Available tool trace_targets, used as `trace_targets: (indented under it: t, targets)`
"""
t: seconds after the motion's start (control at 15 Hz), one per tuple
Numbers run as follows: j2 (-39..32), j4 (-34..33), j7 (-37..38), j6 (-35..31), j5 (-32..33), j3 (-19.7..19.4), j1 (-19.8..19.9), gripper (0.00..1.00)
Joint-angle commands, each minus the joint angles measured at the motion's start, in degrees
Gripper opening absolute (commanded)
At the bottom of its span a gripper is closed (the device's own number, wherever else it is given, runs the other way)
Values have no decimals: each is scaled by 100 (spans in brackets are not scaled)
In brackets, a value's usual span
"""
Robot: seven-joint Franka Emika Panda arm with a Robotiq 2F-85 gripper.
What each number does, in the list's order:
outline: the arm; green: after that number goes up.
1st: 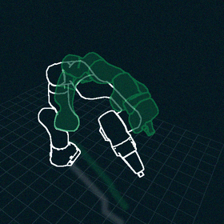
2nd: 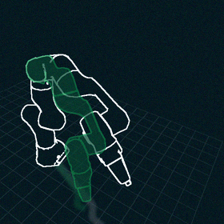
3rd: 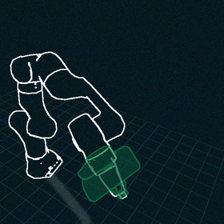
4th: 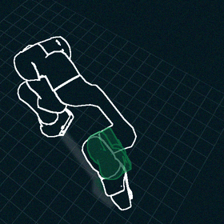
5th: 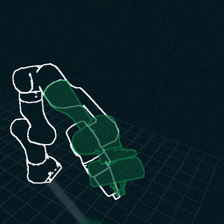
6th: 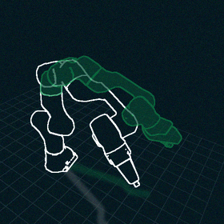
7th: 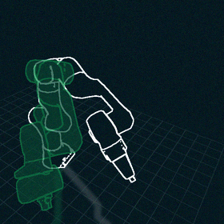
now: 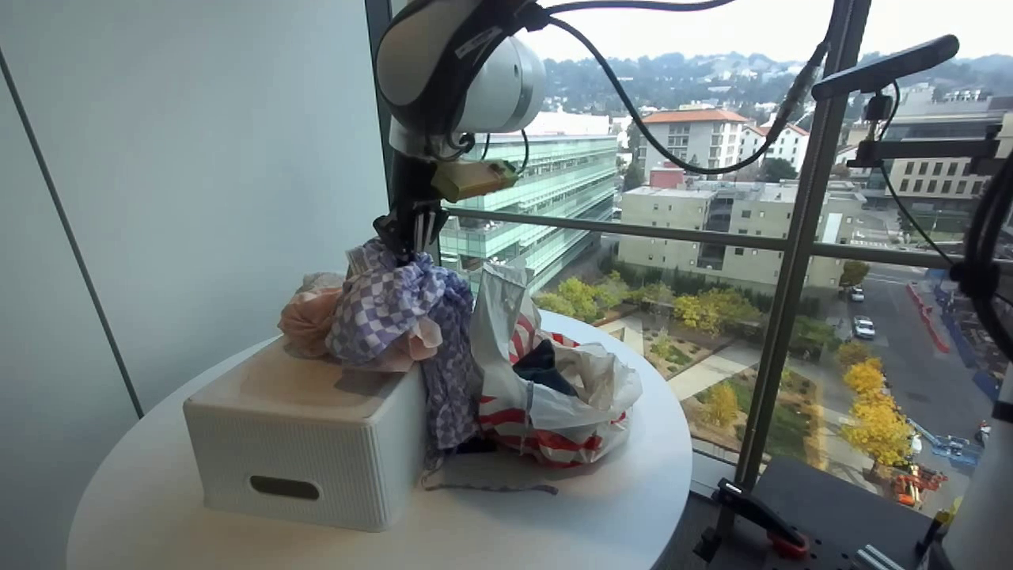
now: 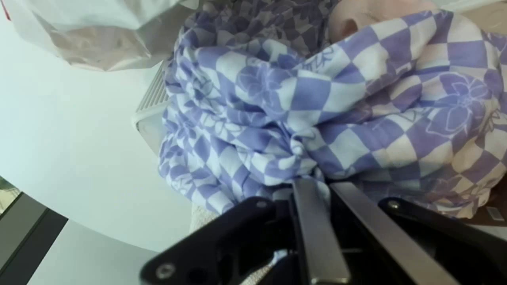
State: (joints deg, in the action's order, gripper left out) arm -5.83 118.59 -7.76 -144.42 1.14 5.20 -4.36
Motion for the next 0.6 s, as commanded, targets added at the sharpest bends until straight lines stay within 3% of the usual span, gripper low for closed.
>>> trace_targets:
  t: [0.0,0.53]
  targets:
    - [186,-528,428,-88,294,-114,4,4]
    - [387,-1453,348,-283,22,-18,-54,2]
